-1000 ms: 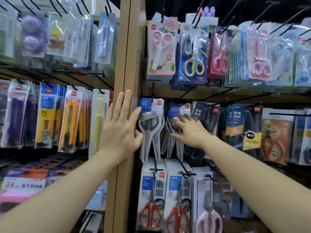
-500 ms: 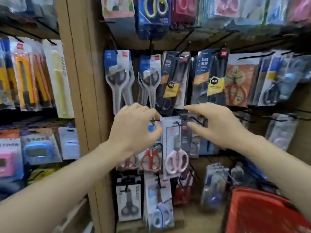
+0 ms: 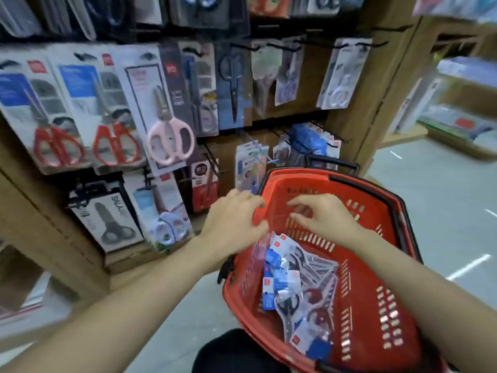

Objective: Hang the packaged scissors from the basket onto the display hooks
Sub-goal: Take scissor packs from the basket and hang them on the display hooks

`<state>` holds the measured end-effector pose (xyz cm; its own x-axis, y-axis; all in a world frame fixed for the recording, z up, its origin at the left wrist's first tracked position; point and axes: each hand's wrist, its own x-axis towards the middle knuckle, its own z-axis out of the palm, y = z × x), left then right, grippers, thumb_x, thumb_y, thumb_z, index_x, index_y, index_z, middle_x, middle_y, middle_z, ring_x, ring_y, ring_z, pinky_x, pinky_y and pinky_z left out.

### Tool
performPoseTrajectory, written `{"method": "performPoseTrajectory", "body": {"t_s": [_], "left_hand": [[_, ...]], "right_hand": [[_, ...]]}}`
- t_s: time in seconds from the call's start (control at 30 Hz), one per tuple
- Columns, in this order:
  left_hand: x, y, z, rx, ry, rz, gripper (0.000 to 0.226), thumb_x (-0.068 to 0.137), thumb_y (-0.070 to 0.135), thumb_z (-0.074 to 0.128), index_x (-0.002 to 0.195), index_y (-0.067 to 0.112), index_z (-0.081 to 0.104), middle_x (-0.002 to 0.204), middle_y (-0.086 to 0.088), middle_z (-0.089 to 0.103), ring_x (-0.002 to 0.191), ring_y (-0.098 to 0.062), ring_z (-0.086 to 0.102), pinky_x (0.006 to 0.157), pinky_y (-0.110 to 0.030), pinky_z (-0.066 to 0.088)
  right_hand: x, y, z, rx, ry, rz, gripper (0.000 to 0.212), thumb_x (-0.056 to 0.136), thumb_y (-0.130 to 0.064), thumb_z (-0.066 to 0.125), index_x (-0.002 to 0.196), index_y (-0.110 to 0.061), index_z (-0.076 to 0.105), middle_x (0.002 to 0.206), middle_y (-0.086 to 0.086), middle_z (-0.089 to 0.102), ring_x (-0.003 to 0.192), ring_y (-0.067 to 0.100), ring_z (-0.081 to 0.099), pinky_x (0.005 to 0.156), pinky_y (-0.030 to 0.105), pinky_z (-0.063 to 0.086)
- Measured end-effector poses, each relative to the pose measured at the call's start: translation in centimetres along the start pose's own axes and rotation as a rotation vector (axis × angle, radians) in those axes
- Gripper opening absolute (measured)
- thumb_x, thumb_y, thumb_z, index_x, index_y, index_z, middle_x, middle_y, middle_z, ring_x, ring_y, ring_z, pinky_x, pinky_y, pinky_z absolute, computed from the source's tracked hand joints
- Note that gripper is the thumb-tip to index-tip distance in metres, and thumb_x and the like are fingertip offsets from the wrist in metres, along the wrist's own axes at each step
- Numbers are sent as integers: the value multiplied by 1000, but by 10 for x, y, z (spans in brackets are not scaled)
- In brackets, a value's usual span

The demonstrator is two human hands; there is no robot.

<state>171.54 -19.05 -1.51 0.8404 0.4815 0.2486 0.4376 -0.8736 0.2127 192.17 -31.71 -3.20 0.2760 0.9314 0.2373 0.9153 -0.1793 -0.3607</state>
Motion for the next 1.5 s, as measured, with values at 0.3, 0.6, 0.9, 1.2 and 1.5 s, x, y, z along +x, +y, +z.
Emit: {"method": "performPoseTrajectory", "body": {"t_s": [0.3,0.6,0.9,1.2,1.5], "left_hand": [[-4,3,75,-65,-288,-130,77,92,44,66,158,23,33,169,-7,10,144,-37,35,109,-47,43],[-5,-10,81,-205,-325,-132,77,90,41,73,156,28,35,168,6,-2,127,-38,57,101,-41,49],[-3,-16,86,-253,-303,-168,71,89,40,75,151,34,42,166,10,4,114,-36,63,97,-40,50],[-2,-18,87,-272,-295,-167,68,90,40,74,150,34,43,164,12,5,104,-32,66,95,-41,53],[-2,-16,85,-290,-297,-170,65,92,40,73,149,34,44,163,15,6,109,-27,64,96,-41,54]], "right_hand": [[-16,86,98,-75,-625,289,60,88,-44,78,136,-12,61,117,7,73,109,29,67,78,28,40],[-26,170,219,230,-650,658,162,30,-80,90,161,-23,15,161,6,37,147,38,38,120,53,34],[-49,166,239,224,-572,734,153,52,-60,96,164,-28,-3,172,7,7,157,42,3,123,65,9],[-34,156,222,388,-569,709,44,62,-18,100,89,-14,66,80,-2,69,77,20,68,64,26,50],[-45,150,210,555,-471,776,41,75,-5,90,107,-4,65,95,8,73,82,22,73,64,30,59]]}}
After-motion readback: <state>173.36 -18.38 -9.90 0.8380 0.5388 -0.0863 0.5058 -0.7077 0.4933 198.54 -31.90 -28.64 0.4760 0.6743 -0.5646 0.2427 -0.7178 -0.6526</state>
